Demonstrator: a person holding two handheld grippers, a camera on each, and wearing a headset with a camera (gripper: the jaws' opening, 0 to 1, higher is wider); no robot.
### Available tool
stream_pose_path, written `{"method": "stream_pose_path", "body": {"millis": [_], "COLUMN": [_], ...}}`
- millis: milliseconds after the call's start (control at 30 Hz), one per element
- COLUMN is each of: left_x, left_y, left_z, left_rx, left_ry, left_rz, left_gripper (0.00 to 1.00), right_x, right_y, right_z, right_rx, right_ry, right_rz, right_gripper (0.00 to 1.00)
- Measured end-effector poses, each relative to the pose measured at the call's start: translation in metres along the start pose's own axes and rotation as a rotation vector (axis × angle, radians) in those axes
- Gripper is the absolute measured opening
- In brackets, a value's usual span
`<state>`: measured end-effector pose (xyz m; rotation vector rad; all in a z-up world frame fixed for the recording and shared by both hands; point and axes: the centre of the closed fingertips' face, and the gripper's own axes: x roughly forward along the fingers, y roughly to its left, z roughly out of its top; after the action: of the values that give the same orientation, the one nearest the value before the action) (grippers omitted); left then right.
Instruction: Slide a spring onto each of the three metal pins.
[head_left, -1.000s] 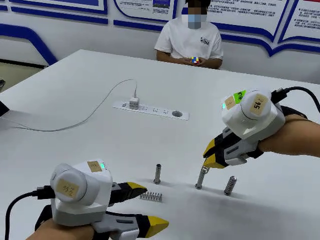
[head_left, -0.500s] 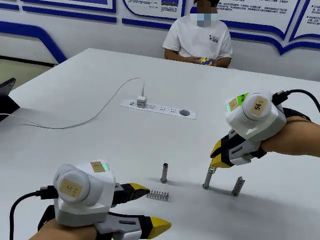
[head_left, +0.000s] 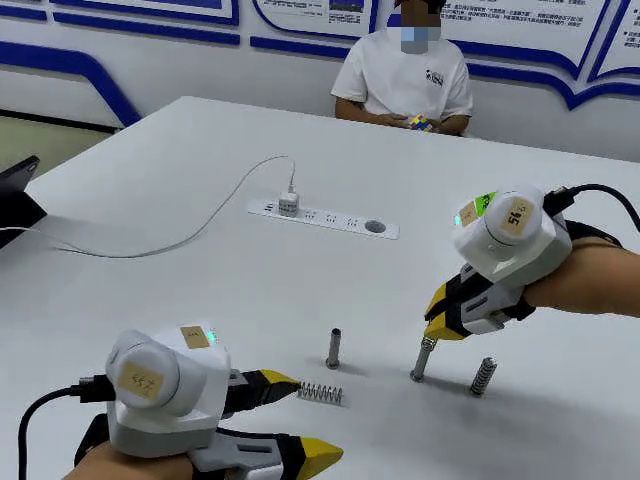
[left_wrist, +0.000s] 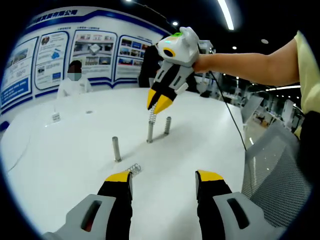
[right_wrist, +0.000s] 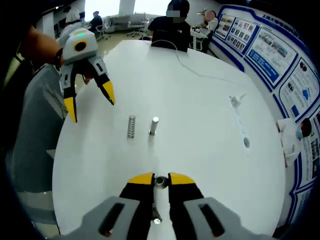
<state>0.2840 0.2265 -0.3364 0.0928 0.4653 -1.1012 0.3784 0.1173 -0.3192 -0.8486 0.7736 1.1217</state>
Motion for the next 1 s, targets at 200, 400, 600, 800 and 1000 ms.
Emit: {"method": "stream_pose_path", "body": {"millis": [200,400,600,800,1000], "left_x": [-0.001,-0.002,-0.002,-0.003,-0.002], "left_y": [0.0,0.0,0.001,0.001,0.001], "left_z": [-0.002,-0.002,-0.003,-0.004,-0.005], "left_rx": [-0.003,-0.004,-0.008,-0.011,-0.014], "left_ry": [0.004,0.004,0.005,0.006,0.007], "left_rz": [0.002,0.003,0.006,0.009,0.009], "left_gripper": [0.51,0.51,0.51,0.5,0.5], "right_x": [0.007,0.016,0.023,0.032,0.037], "right_y": [0.001,0.004,0.005,0.01,0.012], "right_z": [-0.002,-0.004,-0.005,-0.009,-0.013], "right_rx": [0.005,0.006,0.014,0.019,0.029], "right_ry": [0.014,0.032,0.039,0.048,0.055], "right_rz": [0.016,0.036,0.047,0.052,0.058], "right_gripper": [0.12,0.12,0.12,0.12,0.12]}}
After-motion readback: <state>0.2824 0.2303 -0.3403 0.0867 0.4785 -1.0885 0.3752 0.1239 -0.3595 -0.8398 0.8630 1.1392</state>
